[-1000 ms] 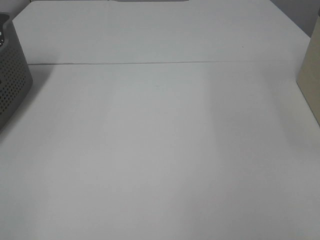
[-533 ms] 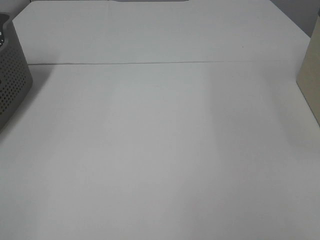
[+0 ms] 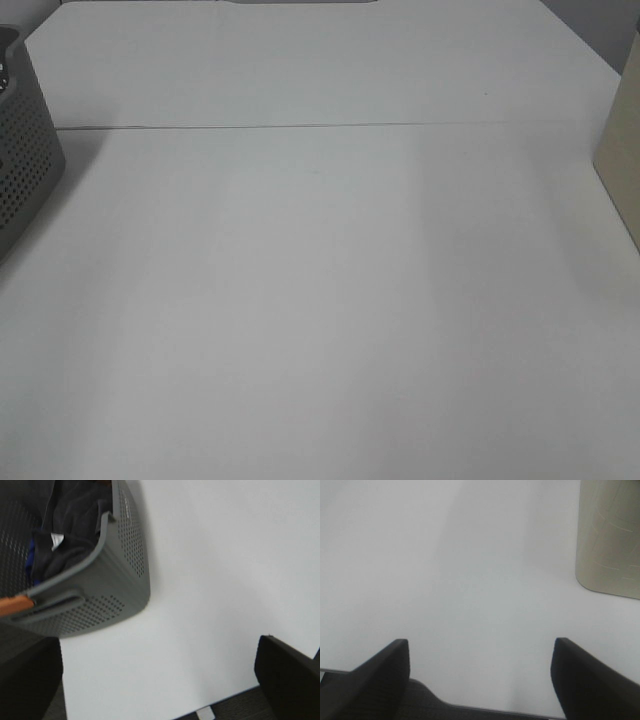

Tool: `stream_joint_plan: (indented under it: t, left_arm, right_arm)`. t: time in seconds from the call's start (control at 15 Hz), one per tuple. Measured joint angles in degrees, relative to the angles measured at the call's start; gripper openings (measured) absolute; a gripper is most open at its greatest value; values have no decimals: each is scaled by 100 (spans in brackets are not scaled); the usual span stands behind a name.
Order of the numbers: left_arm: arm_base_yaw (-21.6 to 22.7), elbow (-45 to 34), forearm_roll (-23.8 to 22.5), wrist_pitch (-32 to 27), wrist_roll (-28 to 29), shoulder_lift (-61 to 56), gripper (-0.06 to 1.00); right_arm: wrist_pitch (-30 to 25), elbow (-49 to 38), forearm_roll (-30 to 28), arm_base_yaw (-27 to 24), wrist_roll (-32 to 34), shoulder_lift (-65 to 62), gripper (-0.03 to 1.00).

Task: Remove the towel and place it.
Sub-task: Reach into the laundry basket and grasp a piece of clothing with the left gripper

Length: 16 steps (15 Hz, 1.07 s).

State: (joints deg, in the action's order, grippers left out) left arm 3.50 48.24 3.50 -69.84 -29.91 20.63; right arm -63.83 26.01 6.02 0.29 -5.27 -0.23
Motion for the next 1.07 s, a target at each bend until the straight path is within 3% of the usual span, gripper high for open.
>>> stream_joint_plan:
  t: [0.27, 0.47, 0.73, 0.93, 1.07]
  left_arm:
    - [0, 1306, -264, -29, -1484, 1765, 98]
    - [-132, 2498, -745, -29, -1788, 3369, 98]
    - [-143, 3736, -1931, -11, -2504, 5575, 98]
    - [309, 4418, -2137, 6, -2630, 7070, 98]
    - [819, 4629, -2137, 11, -3186, 8348, 98]
  right_arm:
    - [0, 0, 0, 0, 0, 0, 75]
    - [0, 0, 0, 0, 0, 0, 75]
    - [0, 0, 0, 0, 0, 0, 75]
    - [0, 0, 0, 0, 0, 0, 75]
    - [6, 0, 0, 0, 0, 0, 75]
